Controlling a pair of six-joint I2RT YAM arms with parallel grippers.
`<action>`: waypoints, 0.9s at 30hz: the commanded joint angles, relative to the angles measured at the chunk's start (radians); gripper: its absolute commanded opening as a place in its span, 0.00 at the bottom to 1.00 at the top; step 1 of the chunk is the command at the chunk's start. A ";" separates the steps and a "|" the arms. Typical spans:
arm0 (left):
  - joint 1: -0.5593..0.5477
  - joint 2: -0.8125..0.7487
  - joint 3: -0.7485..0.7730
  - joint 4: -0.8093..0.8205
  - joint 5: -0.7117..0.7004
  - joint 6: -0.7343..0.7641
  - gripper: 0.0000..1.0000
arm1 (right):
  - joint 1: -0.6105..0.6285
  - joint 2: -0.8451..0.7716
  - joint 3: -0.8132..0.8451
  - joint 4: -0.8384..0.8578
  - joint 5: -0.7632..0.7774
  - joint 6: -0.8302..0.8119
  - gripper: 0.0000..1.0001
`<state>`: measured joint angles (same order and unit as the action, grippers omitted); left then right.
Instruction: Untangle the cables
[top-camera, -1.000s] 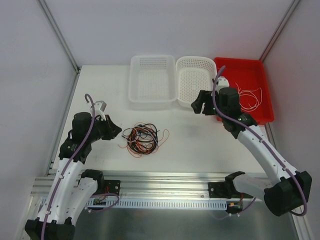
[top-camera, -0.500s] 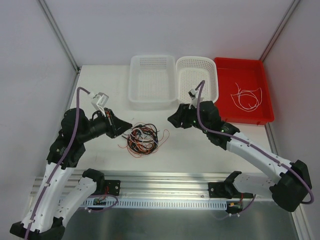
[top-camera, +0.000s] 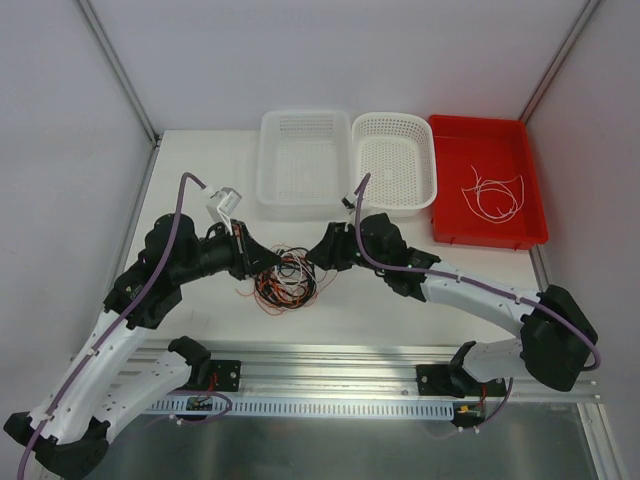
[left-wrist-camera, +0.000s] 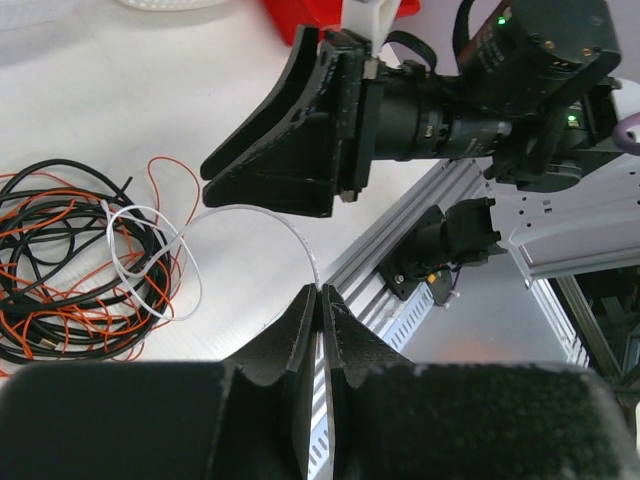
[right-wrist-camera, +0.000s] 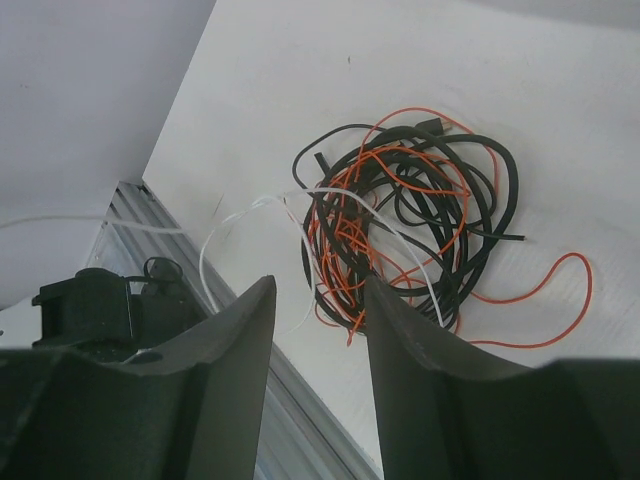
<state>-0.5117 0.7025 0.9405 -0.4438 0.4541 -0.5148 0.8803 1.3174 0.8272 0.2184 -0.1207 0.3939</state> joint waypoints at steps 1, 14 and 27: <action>-0.033 0.000 0.015 0.050 -0.046 -0.022 0.05 | 0.008 0.035 -0.014 0.111 -0.028 0.049 0.43; -0.085 0.009 -0.009 0.060 -0.097 -0.021 0.05 | 0.028 0.143 -0.010 0.203 -0.092 0.069 0.23; -0.091 0.028 -0.172 0.059 -0.164 -0.033 0.04 | 0.029 -0.058 0.036 -0.013 -0.040 -0.075 0.01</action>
<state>-0.5903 0.7155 0.7845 -0.4141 0.3084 -0.5323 0.9051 1.3197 0.8146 0.2291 -0.1711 0.3725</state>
